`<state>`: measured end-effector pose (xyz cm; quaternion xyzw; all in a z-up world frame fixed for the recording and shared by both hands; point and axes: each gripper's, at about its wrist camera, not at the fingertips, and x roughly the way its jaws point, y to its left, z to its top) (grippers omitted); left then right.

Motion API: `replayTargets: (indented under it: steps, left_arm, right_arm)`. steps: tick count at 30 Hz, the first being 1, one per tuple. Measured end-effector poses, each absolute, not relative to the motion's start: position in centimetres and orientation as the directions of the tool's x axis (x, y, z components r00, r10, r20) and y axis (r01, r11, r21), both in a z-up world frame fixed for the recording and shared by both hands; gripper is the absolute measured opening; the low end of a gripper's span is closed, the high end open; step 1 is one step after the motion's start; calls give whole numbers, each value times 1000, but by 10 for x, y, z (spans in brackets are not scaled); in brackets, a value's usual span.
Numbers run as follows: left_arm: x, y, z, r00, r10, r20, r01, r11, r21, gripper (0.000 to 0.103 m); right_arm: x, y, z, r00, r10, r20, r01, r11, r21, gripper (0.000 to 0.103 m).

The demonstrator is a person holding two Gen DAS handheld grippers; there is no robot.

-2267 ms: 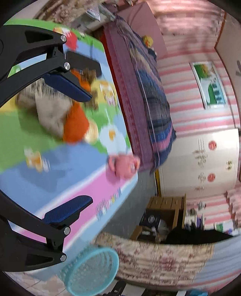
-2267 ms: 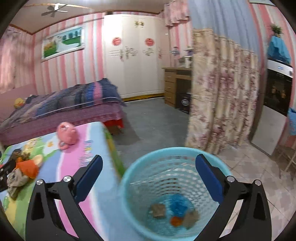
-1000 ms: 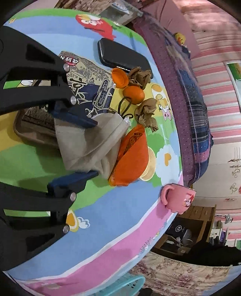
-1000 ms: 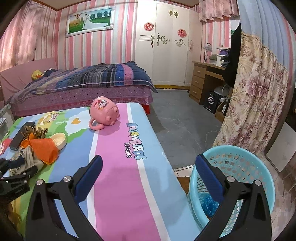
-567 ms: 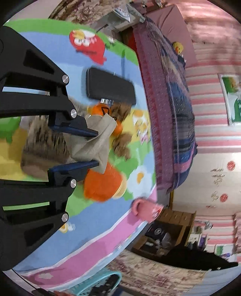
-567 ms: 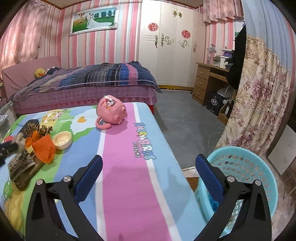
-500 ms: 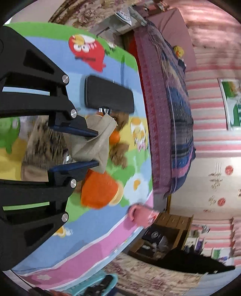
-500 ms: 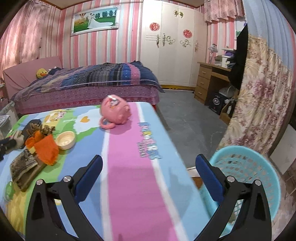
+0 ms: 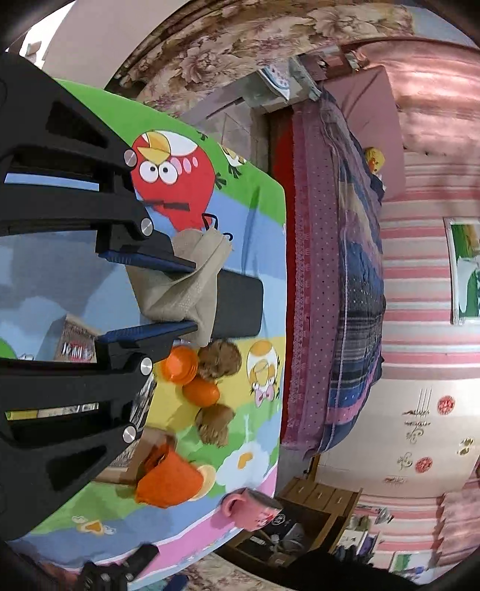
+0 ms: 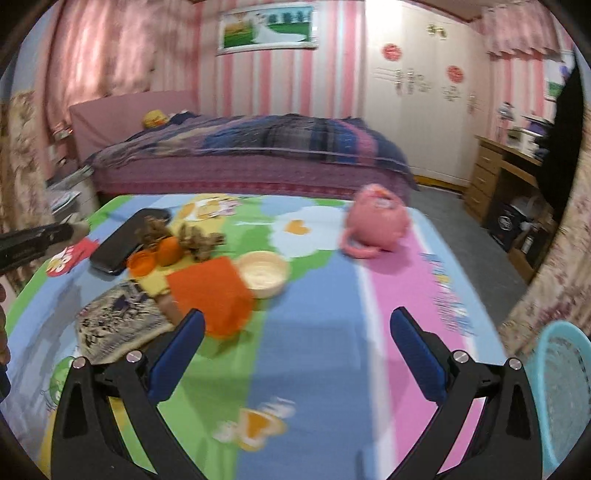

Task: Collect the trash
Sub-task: 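Grasp the orange cloth with the right tool, then carry the beige cloth in the left tool while the right tool carries the orange cloth toward the basket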

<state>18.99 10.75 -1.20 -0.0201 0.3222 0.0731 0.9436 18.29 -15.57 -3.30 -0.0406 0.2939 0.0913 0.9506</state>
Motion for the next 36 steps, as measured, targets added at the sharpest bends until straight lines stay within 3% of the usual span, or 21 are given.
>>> replayTargets:
  steps: [11,13,15,18,24,36]
  left_arm:
    - [198,147,-17,757,158,-634,-226,974,-28,26]
    - [198,149,-16,758,153,-634,-229,973,-40,26]
    - [198,148,-15,761,148,-632,-229,972,-48,26]
    - [198,144,-13,766,146,-626,-222,974,-45,26]
    - [197,131,-8,778,132,-614,-197,980,-39,26]
    - [193,85,3,802,73,-593,-100,995,-12,26]
  right_arm:
    - [238,-93,-59,722,209,-659,-320,946,-51,97]
    - [245,-88,-63,697,222,-681,-341,939,-43,88]
    - [248,-86,-66,685,227,-693,-349,937,-38,60]
    - [247,-90,-65,679,251,-690,-362,932,-17,37]
    - [234,-110,-54,706,281,-651,-361,932,11,11]
    - [179,-192,-8,799,207,-564,-226,973,36,8]
